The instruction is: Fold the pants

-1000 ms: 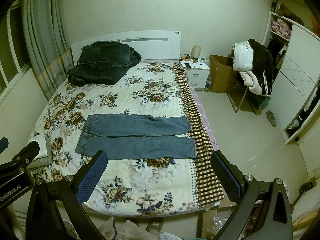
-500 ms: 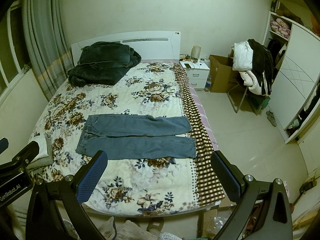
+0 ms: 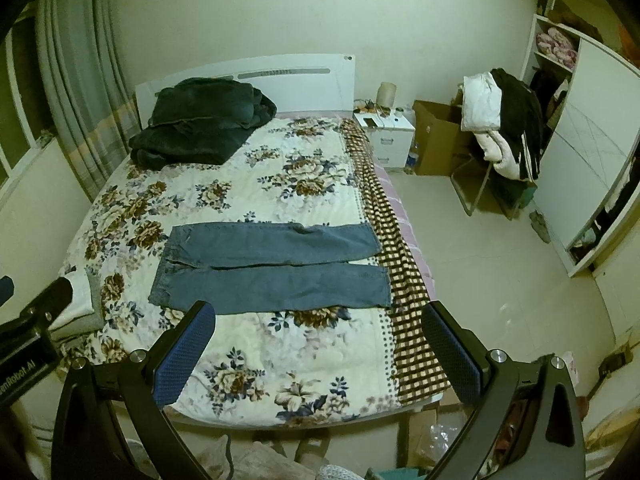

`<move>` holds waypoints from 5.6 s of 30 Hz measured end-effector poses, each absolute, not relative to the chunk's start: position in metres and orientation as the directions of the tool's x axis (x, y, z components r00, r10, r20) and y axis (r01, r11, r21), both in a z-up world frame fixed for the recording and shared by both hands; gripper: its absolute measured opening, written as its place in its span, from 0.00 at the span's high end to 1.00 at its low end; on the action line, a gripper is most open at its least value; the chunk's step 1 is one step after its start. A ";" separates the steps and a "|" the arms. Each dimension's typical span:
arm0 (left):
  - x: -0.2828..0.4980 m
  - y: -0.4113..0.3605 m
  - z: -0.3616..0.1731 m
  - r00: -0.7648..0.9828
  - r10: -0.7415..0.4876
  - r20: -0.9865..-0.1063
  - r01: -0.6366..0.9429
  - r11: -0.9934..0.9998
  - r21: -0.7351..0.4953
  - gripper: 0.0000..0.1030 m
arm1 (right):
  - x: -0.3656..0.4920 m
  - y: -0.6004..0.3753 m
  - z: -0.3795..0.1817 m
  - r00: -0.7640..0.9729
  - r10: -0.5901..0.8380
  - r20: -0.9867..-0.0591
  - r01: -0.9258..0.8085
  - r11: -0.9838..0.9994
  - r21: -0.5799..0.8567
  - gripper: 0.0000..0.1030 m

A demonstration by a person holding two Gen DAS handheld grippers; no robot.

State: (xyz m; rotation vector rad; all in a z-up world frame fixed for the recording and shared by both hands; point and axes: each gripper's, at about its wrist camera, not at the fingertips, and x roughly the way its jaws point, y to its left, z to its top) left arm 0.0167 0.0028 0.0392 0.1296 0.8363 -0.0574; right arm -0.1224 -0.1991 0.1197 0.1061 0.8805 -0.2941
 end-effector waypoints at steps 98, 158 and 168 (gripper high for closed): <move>0.311 -0.040 -0.556 0.092 0.005 -0.996 -0.009 1.000 0.004 0.55 | 0.275 -0.260 -0.553 0.038 0.138 -0.990 0.019 0.990 0.139 0.80; 0.367 -0.277 -0.564 0.221 0.186 -0.957 0.192 0.954 0.230 0.33 | 0.250 -0.587 -0.557 0.184 0.025 -0.983 0.740 0.655 0.155 0.40; 0.377 -0.323 -0.567 0.303 0.188 -0.934 0.282 0.919 0.276 0.33 | 0.287 -0.568 -0.560 0.072 -0.202 -0.977 0.523 0.841 -0.135 0.83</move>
